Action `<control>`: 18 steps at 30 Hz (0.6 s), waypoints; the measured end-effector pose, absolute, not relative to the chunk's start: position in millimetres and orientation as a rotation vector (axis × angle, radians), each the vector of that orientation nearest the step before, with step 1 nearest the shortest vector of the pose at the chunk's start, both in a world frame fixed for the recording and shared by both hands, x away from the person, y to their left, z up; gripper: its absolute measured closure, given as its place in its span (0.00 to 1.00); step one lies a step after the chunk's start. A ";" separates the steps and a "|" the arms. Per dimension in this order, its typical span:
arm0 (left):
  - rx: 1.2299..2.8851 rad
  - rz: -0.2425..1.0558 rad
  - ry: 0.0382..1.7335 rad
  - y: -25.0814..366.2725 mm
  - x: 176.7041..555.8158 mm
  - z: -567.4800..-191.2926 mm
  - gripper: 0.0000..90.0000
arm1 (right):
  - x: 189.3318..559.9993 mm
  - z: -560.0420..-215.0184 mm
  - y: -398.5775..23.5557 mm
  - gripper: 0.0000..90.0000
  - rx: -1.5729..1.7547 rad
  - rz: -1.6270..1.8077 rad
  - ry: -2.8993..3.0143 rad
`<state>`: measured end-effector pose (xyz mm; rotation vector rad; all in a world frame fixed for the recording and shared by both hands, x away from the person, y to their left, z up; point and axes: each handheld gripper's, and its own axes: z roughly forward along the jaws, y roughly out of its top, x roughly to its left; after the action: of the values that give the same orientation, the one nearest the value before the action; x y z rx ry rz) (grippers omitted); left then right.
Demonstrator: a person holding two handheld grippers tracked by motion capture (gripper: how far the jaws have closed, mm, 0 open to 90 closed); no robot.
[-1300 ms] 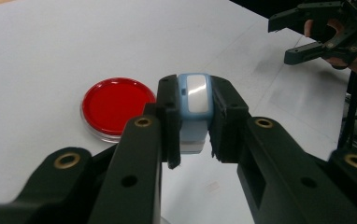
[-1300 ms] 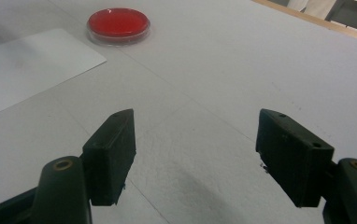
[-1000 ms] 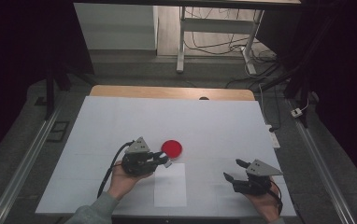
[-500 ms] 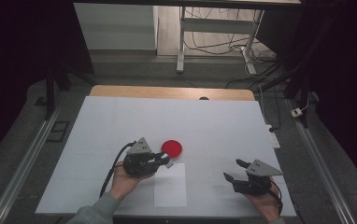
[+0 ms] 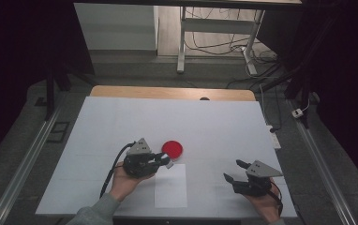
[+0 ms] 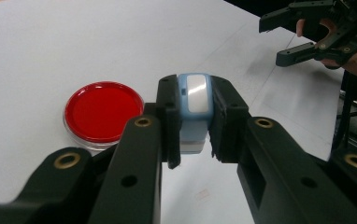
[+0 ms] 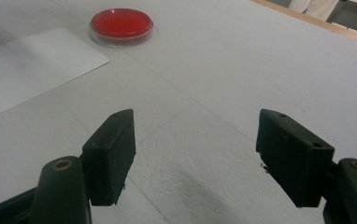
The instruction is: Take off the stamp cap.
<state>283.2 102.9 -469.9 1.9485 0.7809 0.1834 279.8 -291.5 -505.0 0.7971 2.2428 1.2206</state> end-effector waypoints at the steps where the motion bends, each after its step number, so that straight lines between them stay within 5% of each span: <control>1: 1.949 0.184 0.781 103.0 283.2 -469.9 0.84 | 279.6 -504.8 -291.0 0.31 0.797 1.215 2.242; 18: 1.947 0.182 0.784 104.0 283.7 -470.3 0.84 | 278.8 -502.4 -274.3 0.32 0.788 1.298 2.247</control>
<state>283.7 104.0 -470.3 1.9472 0.7838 0.1820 278.8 -274.3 -502.4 0.7884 2.2473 1.2980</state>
